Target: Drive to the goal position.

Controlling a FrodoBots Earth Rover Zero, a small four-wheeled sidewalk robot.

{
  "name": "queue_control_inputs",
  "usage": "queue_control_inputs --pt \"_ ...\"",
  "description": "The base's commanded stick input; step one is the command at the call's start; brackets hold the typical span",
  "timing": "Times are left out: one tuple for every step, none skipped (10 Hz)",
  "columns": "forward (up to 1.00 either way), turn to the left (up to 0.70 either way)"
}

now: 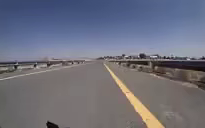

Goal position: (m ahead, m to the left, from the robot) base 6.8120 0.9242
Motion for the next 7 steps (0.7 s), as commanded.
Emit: queue_control_inputs --pt "1.00 0.00" --pt "1.00 0.00" --pt "1.00 0.00" --pt "1.00 0.00" --pt "1.00 0.00" --pt "1.00 0.00" --pt "1.00 0.00"
